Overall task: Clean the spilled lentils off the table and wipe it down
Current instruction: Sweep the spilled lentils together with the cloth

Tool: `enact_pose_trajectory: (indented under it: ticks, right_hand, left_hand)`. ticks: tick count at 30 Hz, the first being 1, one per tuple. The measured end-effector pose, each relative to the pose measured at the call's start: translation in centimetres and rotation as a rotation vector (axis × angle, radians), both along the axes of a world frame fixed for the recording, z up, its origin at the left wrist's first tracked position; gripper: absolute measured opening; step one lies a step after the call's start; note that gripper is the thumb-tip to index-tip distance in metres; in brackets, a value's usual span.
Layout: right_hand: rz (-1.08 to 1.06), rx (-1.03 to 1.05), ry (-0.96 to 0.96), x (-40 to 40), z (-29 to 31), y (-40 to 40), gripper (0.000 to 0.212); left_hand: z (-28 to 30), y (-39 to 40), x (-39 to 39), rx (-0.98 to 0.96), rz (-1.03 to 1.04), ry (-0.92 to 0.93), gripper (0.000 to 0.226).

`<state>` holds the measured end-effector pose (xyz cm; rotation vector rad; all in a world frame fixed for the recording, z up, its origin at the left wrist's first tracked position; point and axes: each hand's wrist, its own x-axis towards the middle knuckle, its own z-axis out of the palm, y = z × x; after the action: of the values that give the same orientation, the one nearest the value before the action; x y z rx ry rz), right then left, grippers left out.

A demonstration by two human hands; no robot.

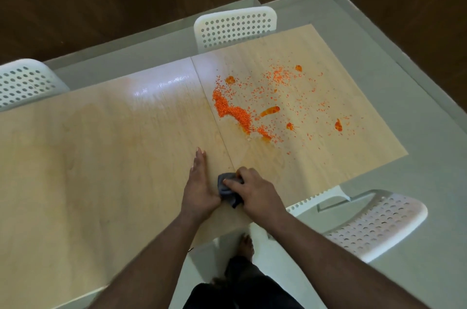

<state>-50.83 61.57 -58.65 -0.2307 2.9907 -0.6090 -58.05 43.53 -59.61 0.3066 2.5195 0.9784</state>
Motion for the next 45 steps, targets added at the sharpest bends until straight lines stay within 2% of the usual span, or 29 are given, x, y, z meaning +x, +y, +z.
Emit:
enact_pose_trajectory:
  ticks: [4,8,10,13,15,21,28,30,34,39,42,45]
  right_hand:
    - [-0.1,0.034,-0.04,-4.3,0.1,0.6,0.045]
    - [-0.501,-0.132,-0.078,-7.1,0.4,3.0,0.035]
    - [-0.557,-0.115,-0.073,-6.6,0.7,3.6,0.043]
    - [-0.495,-0.076,0.002,-3.7,1.8,3.2,0.059]
    - [-0.424,-0.092,0.018,-1.3,2.2,2.3,0.062]
    - [-0.164,-0.099,-0.025,3.0,1.6,-1.1,0.059]
    - [-0.014,-0.014,-0.082,-0.3,1.0,-4.0,0.049]
    - [-0.034,-0.003,-0.085,-0.1,0.7,-3.9,0.048]
    - [-0.246,-0.07,-0.057,1.4,0.4,-0.4,0.048]
    - [-0.461,-0.166,-0.061,1.2,0.4,4.7,0.062]
    - [-0.38,-0.174,0.019,2.8,1.5,5.1,0.066]
    - [-0.256,-0.189,0.048,5.8,2.1,4.2,0.058]
  left_hand:
    - [-0.5,-0.2,0.2,-0.018,0.033,0.033,0.152]
    - [-0.4,-0.1,1.4,-0.012,0.121,0.027,0.151]
    - [-0.6,-0.1,2.4,-0.028,0.16,0.042,0.144]
    - [-0.9,-0.1,3.7,-0.045,0.178,0.064,0.134]
    - [-1.1,-0.3,4.3,-0.052,0.181,0.073,0.133]
    - [-1.5,-1.6,5.8,-0.047,0.237,0.075,0.142]
    - [-2.1,-2.8,5.7,-0.02,0.319,0.046,0.143]
    - [-2.2,-2.5,5.9,-0.038,0.345,0.051,0.143]
    - [-1.7,-1.5,6.4,-0.084,0.379,0.008,0.144]
    - [-1.3,0.3,9.8,-0.128,0.309,0.102,0.107]
    - [-1.7,1.3,11.6,-0.131,0.278,0.124,0.098]
    - [-2.1,2.1,12.3,-0.138,0.283,0.13,0.096]
